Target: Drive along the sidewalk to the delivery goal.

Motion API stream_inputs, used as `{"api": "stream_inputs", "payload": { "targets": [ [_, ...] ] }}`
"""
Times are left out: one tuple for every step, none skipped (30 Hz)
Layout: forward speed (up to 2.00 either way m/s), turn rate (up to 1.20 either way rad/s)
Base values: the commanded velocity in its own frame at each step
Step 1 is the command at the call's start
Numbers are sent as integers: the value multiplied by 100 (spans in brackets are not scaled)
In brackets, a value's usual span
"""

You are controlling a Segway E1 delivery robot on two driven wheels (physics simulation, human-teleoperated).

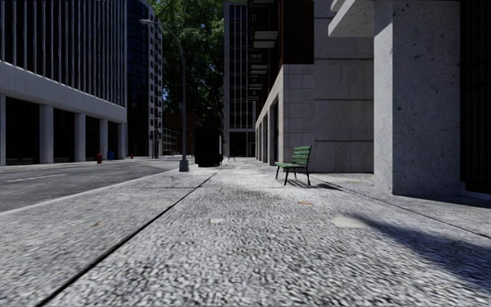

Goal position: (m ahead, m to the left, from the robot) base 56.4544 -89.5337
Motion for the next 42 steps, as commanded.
{"api": "stream_inputs", "payload": {
  "targets": [
    [200,0],
    [200,0],
    [200,0],
    [200,0],
    [200,0],
    [200,0],
    [200,0],
    [200,0],
    [200,0],
    [200,0],
    [200,0],
    [200,0],
    [200,0],
    [200,0],
    [200,0],
    [200,0],
    [200,0],
    [200,0],
    [200,0],
    [200,0],
    [200,0],
    [200,0],
    [200,0],
    [200,0],
    [200,0],
    [200,0],
    [200,0],
    [200,0],
    [200,0],
    [200,0],
    [200,0],
    [200,0],
    [200,0],
    [200,0],
    [200,0],
    [200,0],
    [200,0],
    [200,0],
    [200,0],
    [200,22],
    [200,41],
    [200,45]
  ]
}}
